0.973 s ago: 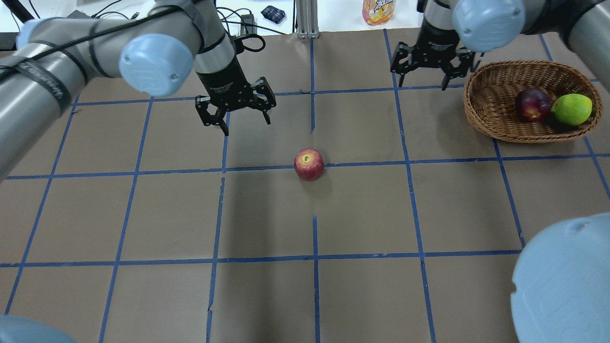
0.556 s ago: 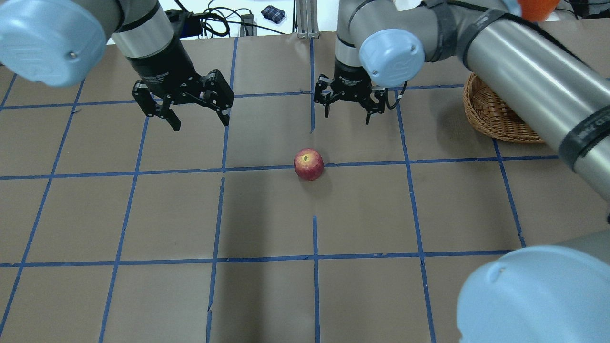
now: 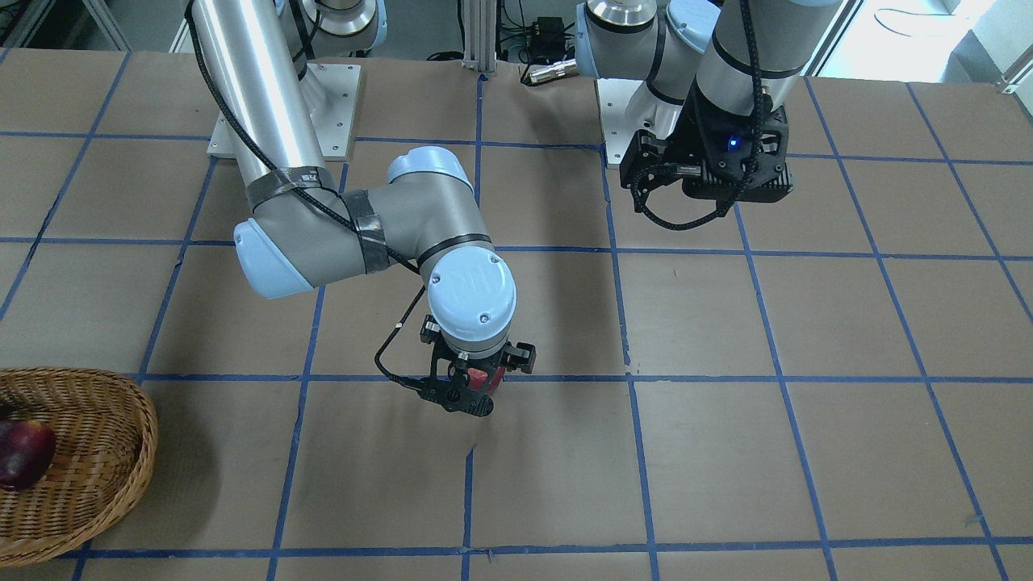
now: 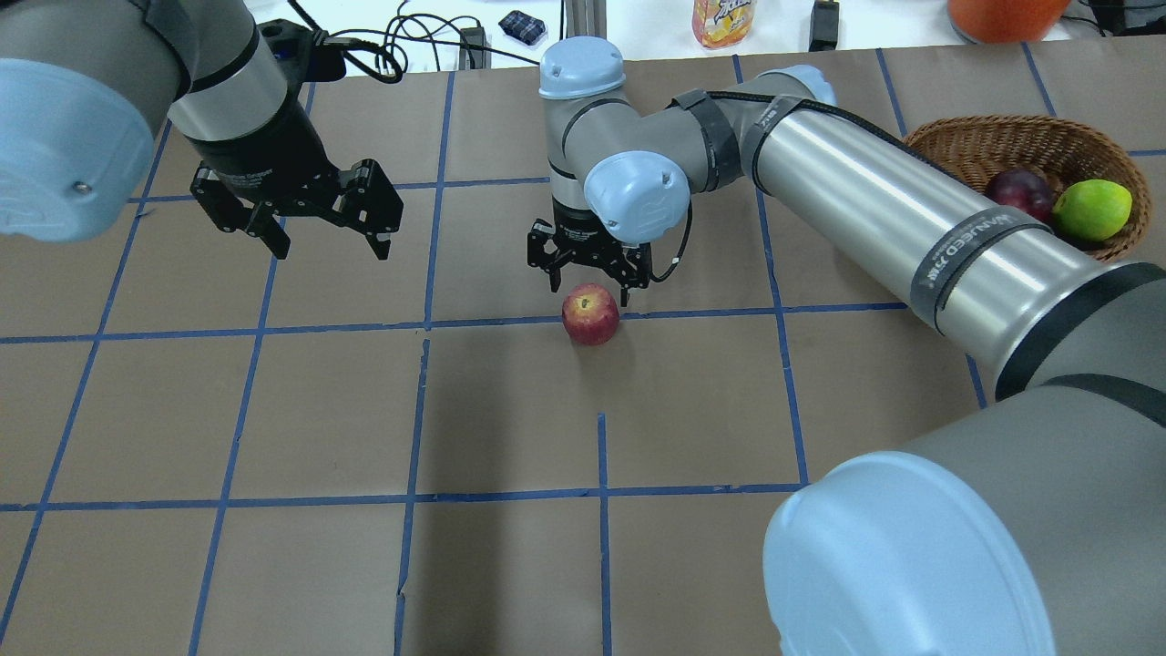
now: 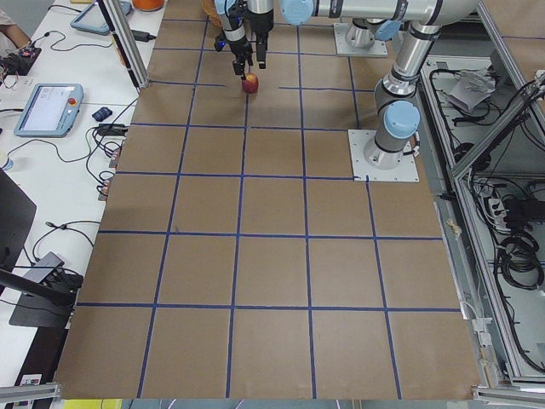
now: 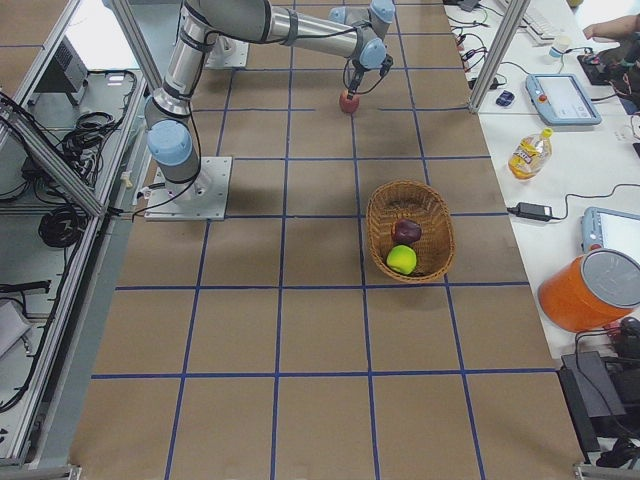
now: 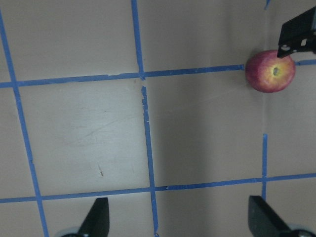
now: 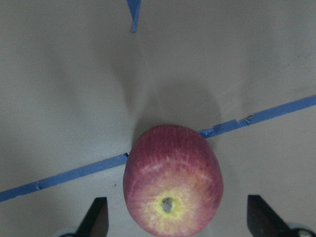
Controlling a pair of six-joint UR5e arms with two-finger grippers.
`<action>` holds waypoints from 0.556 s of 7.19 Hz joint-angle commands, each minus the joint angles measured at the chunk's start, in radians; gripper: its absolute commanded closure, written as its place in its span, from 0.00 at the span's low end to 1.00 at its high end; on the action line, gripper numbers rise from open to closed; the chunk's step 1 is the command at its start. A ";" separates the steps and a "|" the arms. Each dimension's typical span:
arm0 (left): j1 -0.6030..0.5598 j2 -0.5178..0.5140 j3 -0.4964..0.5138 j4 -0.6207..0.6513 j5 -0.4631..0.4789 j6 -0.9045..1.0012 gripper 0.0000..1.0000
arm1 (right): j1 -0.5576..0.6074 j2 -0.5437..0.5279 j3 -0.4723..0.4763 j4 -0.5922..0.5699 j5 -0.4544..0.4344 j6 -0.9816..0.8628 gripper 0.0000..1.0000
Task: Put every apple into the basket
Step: 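Carry the red apple with the right gripper toward the basket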
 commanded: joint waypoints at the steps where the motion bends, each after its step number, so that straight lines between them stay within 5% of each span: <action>1: 0.008 -0.003 0.009 0.018 0.009 -0.004 0.00 | 0.007 0.038 0.002 -0.011 -0.002 0.005 0.00; 3: 0.015 -0.001 0.013 0.020 0.008 -0.002 0.00 | 0.009 0.055 0.002 -0.011 0.000 0.009 0.00; 4: 0.016 -0.001 0.015 0.020 0.017 0.008 0.00 | 0.006 0.052 -0.002 -0.011 0.001 0.044 0.55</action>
